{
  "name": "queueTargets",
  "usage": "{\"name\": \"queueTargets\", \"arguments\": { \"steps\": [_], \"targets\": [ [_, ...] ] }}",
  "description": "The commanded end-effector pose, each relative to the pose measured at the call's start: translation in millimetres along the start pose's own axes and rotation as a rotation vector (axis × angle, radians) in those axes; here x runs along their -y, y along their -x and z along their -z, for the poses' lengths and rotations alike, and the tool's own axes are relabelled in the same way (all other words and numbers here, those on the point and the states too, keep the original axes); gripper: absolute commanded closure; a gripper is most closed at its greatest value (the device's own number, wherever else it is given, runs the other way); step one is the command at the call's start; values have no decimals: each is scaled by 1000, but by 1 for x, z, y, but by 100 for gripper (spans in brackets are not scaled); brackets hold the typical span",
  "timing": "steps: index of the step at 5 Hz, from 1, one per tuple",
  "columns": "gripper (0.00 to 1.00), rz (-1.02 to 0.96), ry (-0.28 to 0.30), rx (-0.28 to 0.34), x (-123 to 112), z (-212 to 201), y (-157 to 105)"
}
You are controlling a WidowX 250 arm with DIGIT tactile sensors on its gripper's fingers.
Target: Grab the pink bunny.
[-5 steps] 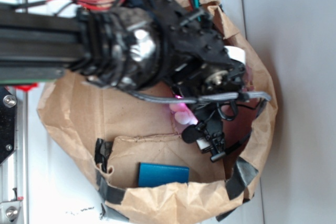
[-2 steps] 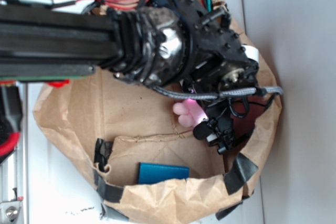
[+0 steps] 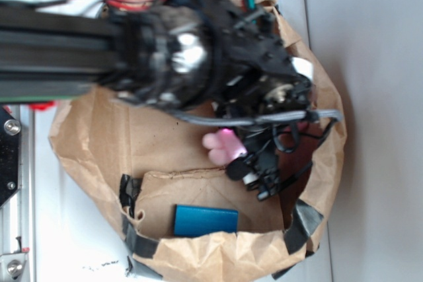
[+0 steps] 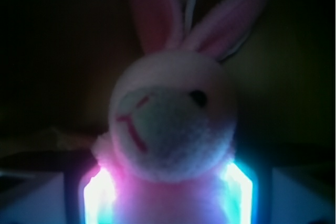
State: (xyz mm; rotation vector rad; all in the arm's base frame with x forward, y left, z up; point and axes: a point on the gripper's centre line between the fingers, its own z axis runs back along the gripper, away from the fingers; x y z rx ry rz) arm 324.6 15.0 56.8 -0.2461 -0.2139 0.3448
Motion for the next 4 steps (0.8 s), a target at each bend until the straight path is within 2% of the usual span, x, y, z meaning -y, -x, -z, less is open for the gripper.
{"name": "queueTargets", "arguments": {
  "steps": [1, 2, 4],
  "targets": [
    [100, 47, 36, -15, 22, -83, -5],
    [100, 86, 34, -17, 25, -114, 18],
    [100, 21, -1, 70, 14, -154, 20]
  ]
}}
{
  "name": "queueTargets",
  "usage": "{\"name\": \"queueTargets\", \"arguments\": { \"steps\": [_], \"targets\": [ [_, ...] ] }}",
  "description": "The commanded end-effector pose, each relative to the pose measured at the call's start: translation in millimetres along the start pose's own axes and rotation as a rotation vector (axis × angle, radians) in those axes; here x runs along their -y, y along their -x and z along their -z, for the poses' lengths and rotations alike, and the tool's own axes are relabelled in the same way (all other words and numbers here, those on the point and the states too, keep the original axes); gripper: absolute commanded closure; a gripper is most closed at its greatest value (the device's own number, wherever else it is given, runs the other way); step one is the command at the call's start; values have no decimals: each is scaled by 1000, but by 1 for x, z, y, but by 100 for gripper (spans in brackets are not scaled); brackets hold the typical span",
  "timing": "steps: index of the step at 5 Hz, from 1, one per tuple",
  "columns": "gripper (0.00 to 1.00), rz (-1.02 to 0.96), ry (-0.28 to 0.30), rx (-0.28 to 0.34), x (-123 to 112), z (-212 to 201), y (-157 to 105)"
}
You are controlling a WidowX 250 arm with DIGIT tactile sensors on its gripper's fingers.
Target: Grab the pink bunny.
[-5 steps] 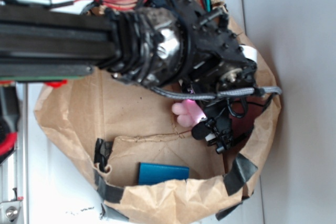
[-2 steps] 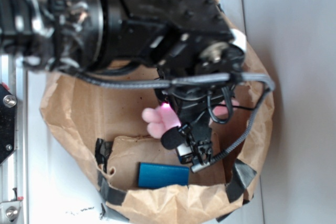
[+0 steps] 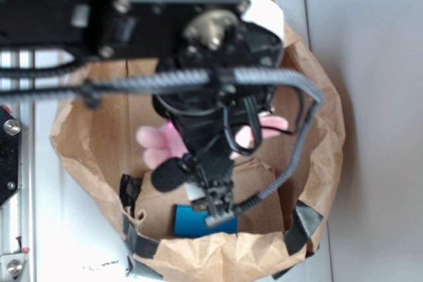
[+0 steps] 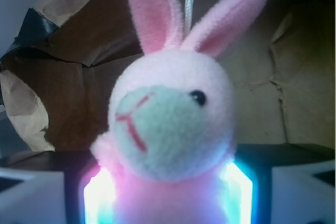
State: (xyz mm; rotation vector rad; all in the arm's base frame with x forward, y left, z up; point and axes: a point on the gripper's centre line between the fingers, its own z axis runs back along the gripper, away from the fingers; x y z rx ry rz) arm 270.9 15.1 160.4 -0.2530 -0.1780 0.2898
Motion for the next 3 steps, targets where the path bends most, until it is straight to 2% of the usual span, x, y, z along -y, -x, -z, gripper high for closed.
{"name": "queueTargets", "arguments": {
  "steps": [1, 3],
  "targets": [
    [100, -42, -42, 130, 1, -49, -9],
    [100, -62, -91, 174, 5, -42, -9]
  ]
}}
